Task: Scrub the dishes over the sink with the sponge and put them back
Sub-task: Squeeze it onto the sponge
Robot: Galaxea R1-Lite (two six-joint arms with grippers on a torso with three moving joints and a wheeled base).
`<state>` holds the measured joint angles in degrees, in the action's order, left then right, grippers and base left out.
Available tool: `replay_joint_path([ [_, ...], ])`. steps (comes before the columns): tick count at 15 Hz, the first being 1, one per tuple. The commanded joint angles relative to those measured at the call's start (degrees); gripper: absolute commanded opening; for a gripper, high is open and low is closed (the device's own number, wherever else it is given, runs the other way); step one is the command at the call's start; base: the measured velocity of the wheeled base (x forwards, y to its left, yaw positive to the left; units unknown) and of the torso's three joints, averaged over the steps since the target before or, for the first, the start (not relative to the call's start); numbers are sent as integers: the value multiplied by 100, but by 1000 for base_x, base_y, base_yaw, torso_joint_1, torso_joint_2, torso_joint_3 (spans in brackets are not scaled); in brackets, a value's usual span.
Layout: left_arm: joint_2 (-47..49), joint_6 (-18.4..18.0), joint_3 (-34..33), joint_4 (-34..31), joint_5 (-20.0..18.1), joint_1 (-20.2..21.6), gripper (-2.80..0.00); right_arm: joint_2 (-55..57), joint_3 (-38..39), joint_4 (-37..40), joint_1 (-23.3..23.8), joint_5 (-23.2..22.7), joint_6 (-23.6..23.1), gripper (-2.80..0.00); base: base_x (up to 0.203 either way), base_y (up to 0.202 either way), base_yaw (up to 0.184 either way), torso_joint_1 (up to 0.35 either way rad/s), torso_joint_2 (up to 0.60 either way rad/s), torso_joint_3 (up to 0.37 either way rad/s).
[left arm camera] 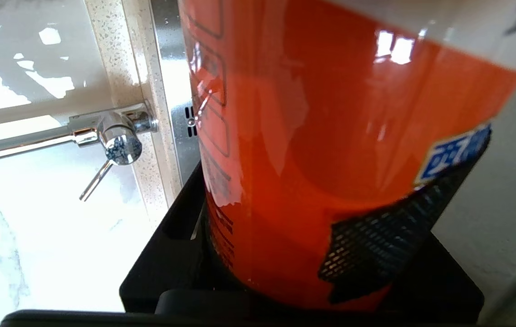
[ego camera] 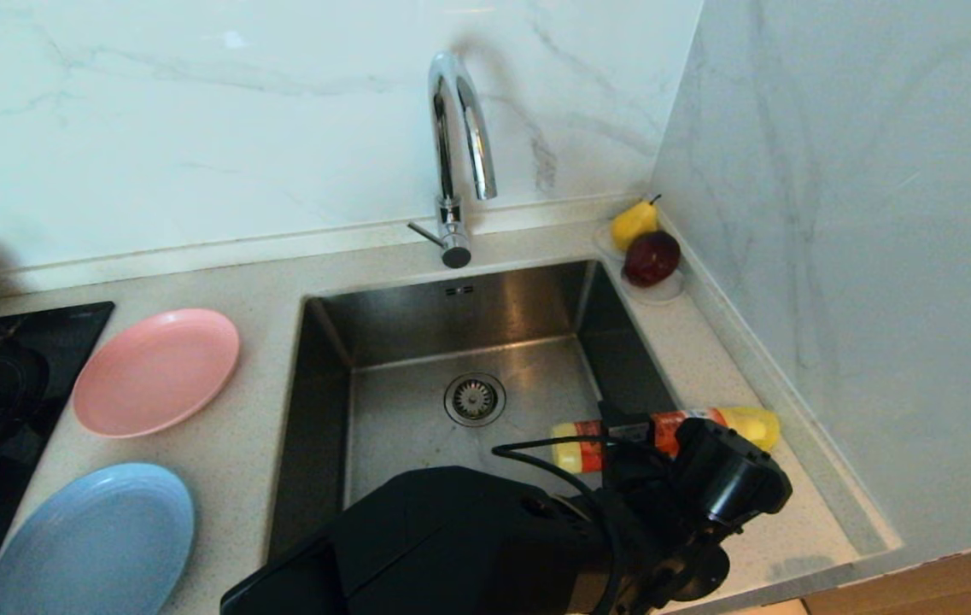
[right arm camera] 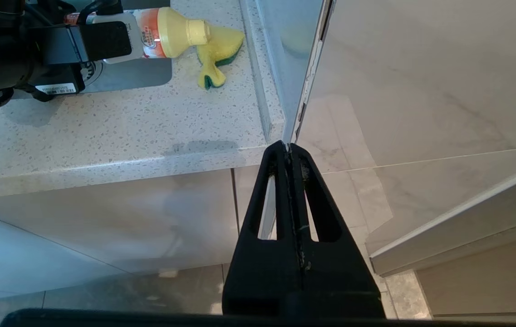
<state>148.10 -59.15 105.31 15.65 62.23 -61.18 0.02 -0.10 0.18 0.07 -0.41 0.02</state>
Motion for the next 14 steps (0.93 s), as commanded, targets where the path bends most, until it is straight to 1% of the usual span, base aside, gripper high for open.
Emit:
replay_joint_path([
  [1, 8, -9, -11, 8, 34, 1, -280, -2, 1, -1, 1, -2, -2, -280, 0, 0, 0, 0, 0, 0],
  [5, -8, 187, 39, 72, 26, -8, -280, -2, -1, -1, -1, -2, -2, -280, 0, 0, 0, 0, 0, 0],
  [8, -28, 619, 126, 37, -34, -50, -280, -2, 1, -1, 1, -2, -2, -280, 0, 0, 0, 0, 0, 0],
  [10, -39, 707, 156, 74, -44, -81, -280, -2, 1, -1, -2, -2, -2, -280, 0, 0, 0, 0, 0, 0],
  [12, -58, 949, 156, 26, -44, -109, -280, -2, 1, -1, 1, -2, -2, -280, 0, 0, 0, 0, 0, 0],
  [14, -105, 1080, 147, 25, -45, -131, -280, -2, 1, -1, 1, -2, -2, -280, 0, 0, 0, 0, 0, 0],
])
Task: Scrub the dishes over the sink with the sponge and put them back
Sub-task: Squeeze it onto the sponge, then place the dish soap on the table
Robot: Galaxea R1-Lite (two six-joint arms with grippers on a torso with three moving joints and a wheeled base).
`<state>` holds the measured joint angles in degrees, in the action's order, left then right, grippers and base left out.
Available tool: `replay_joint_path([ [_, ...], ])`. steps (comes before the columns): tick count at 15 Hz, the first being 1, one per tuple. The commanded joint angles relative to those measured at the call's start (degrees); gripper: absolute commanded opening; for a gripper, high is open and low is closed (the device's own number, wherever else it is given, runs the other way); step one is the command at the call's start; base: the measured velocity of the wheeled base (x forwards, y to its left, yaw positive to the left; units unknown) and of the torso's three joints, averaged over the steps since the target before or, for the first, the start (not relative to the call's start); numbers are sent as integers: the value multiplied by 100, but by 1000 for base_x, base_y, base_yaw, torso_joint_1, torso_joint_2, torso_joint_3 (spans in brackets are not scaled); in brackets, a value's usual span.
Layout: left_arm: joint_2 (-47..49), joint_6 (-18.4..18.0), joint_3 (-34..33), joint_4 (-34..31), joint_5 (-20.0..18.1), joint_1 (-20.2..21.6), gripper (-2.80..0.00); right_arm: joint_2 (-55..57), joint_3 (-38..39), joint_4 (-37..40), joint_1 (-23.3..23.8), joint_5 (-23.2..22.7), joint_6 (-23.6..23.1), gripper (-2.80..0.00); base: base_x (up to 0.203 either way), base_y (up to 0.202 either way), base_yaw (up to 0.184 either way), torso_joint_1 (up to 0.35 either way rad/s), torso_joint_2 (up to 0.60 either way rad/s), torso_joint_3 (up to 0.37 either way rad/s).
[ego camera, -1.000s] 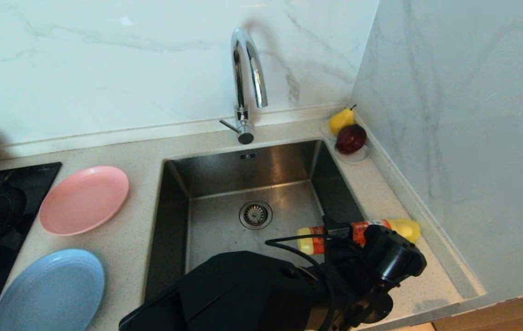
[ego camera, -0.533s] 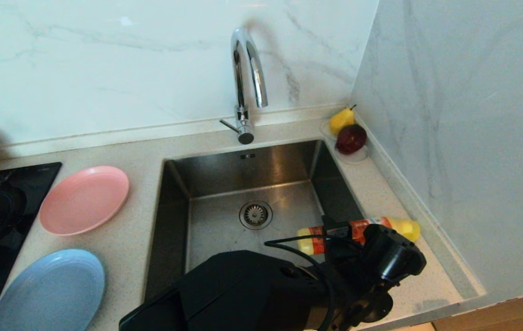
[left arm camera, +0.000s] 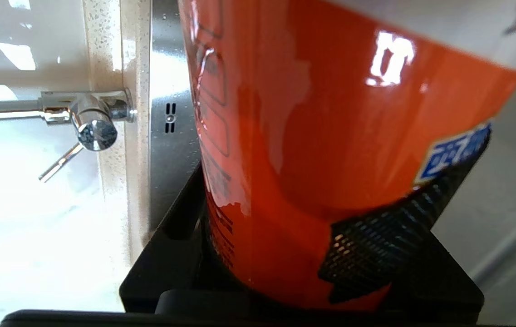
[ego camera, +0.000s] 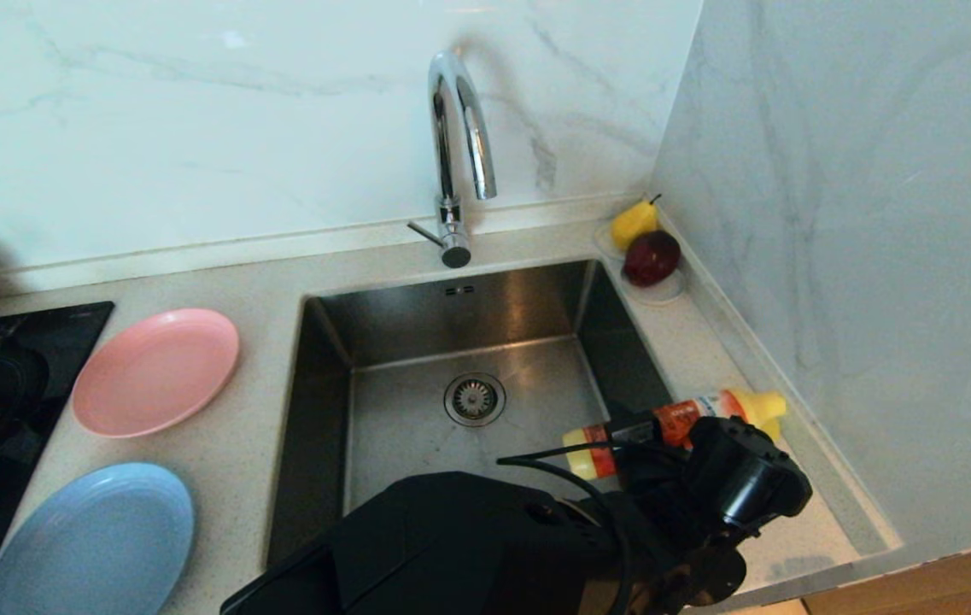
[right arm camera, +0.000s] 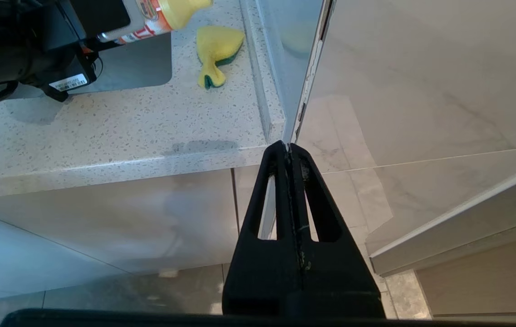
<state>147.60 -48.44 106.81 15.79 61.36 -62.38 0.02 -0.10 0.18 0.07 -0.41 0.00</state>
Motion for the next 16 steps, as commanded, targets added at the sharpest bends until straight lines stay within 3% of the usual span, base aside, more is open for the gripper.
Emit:
replay_joint_path([
  [1, -65, 120, -3, 27, 43, -17, -280, -2, 1, -1, -1, -2, 0, -280, 0, 0, 0, 0, 0, 0],
  [5, -207, 873, -50, -22, 61, -54, -280, -2, 1, -1, -5, -2, 0, -280, 0, 0, 0, 0, 0, 0],
  [12, -986, 1774, -72, -96, 41, -39, -280, -2, 1, -1, -7, -2, 0, -280, 0, 0, 0, 0, 0, 0],
  [16, -1462, 2307, 12, -142, -426, -20, -280, -2, 1, -1, 1, -2, 0, -280, 0, 0, 0, 0, 0, 0],
])
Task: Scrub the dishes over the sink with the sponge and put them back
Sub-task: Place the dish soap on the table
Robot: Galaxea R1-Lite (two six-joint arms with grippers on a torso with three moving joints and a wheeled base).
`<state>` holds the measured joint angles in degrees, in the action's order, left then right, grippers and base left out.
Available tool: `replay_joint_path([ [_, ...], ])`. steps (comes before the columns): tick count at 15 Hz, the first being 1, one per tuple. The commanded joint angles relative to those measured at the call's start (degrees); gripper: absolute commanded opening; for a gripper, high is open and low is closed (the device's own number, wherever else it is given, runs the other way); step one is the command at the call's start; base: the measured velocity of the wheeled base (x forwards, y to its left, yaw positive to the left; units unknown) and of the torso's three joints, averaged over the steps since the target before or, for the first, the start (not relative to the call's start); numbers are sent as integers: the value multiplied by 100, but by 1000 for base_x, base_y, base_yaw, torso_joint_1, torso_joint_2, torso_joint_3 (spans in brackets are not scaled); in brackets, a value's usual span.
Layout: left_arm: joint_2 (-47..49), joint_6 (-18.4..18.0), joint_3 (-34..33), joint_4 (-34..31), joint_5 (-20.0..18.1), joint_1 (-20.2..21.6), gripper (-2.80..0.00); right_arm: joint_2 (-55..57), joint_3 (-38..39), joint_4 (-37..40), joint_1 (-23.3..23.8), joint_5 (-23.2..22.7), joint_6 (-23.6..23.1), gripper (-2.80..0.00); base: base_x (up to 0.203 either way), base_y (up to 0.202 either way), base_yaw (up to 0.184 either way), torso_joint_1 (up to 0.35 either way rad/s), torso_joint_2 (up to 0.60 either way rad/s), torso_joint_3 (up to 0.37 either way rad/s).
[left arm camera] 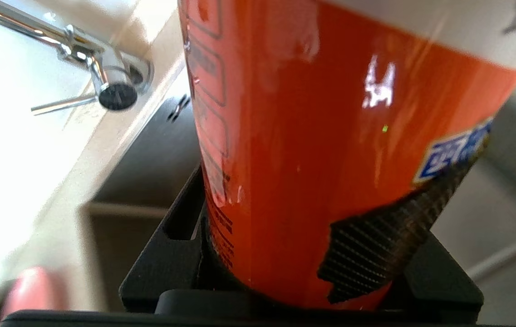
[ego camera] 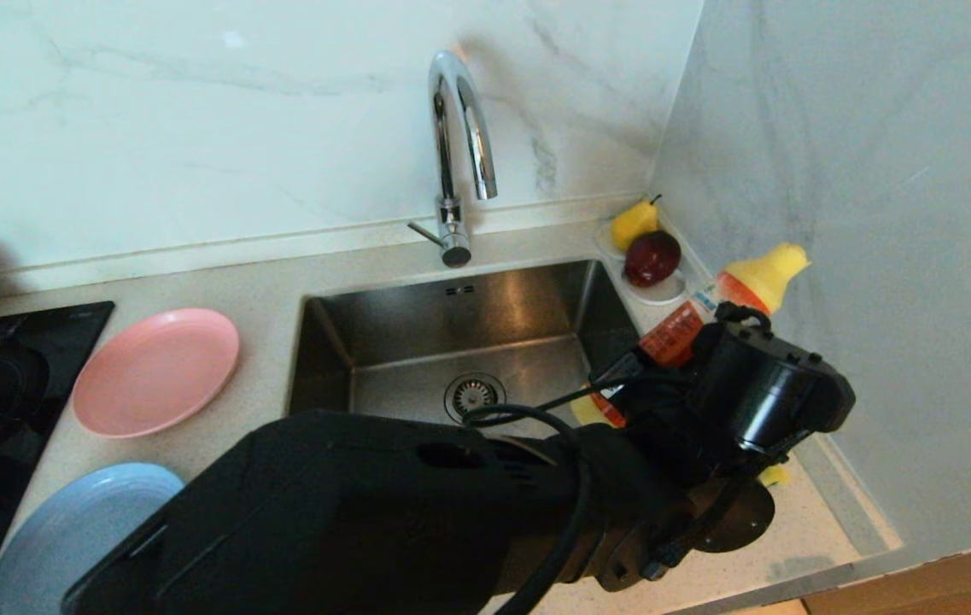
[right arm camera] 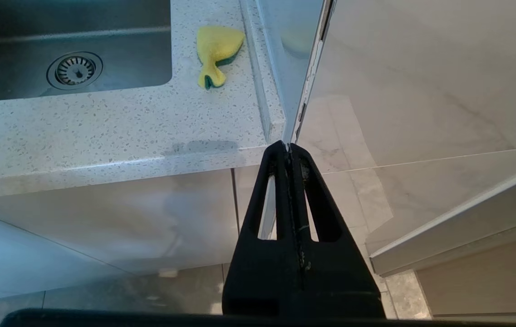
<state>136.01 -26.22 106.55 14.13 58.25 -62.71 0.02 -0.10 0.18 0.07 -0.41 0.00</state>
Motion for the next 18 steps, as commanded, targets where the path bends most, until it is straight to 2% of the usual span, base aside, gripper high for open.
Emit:
replay_joint_path([
  [1, -412, 186, 136, 40, -320, 34, -280, -2, -4, -1, -5, -2, 0, -280, 0, 0, 0, 0, 0, 0],
  [6, -968, 279, 313, 191, -1241, 129, -280, -2, 1, -1, 1, -2, 0, -280, 0, 0, 0, 0, 0, 0],
  [8, -1133, 282, 314, 545, -1422, 181, -280, -2, 1, -1, 1, -2, 0, -280, 0, 0, 0, 0, 0, 0],
  [13, -1768, 283, 305, 914, -1850, 307, -280, -2, 1, -1, 1, -2, 0, -280, 0, 0, 0, 0, 0, 0],
  [18, -2409, 434, 265, 1205, -2037, 450, -280, -2, 1, -1, -1, -2, 0, -280, 0, 0, 0, 0, 0, 0],
])
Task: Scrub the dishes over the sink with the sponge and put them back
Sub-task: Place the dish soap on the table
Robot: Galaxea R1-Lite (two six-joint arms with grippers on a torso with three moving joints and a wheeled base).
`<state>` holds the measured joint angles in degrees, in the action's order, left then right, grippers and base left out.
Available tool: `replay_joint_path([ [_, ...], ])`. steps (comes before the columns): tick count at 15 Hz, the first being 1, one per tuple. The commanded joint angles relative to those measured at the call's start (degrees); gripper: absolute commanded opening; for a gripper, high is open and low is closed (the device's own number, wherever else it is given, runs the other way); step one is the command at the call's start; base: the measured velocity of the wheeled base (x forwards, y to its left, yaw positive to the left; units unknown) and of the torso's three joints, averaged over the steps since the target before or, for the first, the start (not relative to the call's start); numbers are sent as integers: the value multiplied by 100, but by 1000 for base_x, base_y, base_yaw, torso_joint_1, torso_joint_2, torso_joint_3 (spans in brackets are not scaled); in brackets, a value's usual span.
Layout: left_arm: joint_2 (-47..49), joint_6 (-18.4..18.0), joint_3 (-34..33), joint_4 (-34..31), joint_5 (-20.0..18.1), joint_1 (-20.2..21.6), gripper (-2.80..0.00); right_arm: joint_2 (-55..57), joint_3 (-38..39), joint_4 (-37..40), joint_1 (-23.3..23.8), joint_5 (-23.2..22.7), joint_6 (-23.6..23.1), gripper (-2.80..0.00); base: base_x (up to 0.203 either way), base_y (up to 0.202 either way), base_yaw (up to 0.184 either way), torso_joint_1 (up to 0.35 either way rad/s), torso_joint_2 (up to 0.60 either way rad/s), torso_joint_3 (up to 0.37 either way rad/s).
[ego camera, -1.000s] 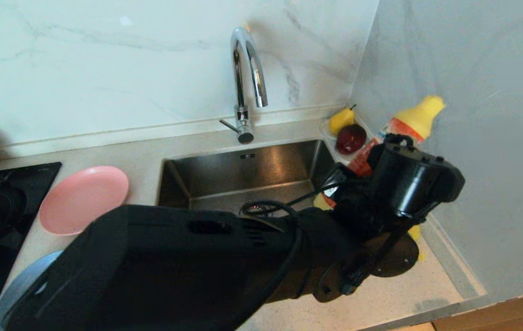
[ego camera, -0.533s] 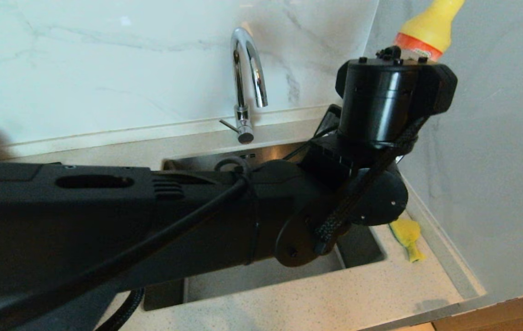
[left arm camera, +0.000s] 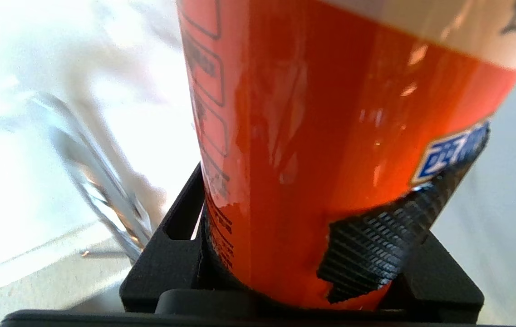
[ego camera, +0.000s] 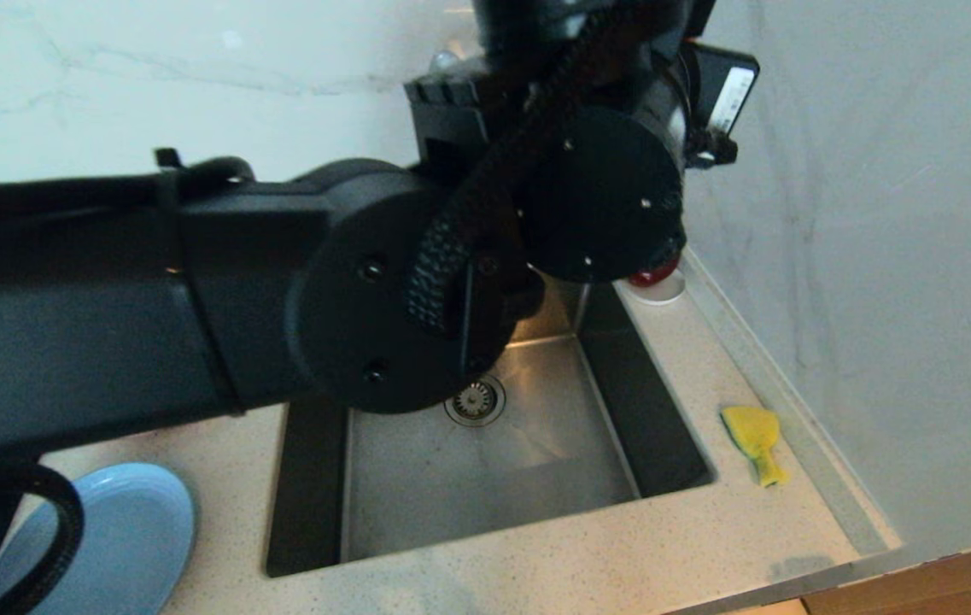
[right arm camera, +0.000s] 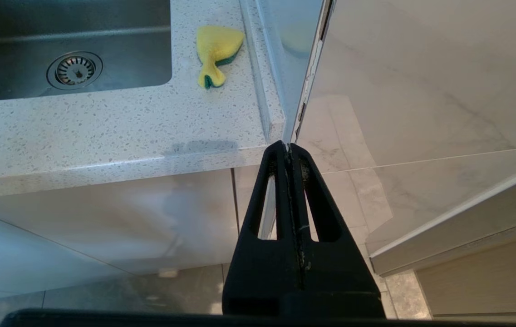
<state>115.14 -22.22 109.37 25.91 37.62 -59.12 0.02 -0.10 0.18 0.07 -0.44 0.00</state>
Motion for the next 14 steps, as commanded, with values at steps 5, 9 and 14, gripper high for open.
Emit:
replay_joint_path([
  [5, -1048, 412, -78, -24, 33, 814, -280, -2, -8, -1, 1, 2, 0, -280, 0, 0, 0, 0, 0, 0],
  [9, -1617, 449, -254, -37, 3, 1573, -280, -2, 1, -1, 1, 0, 0, -280, 0, 0, 0, 0, 0, 0],
  [14, -2341, 538, -944, 12, -130, 2666, -280, -2, 1, -1, -3, 0, 0, -280, 0, 0, 0, 0, 0, 0],
])
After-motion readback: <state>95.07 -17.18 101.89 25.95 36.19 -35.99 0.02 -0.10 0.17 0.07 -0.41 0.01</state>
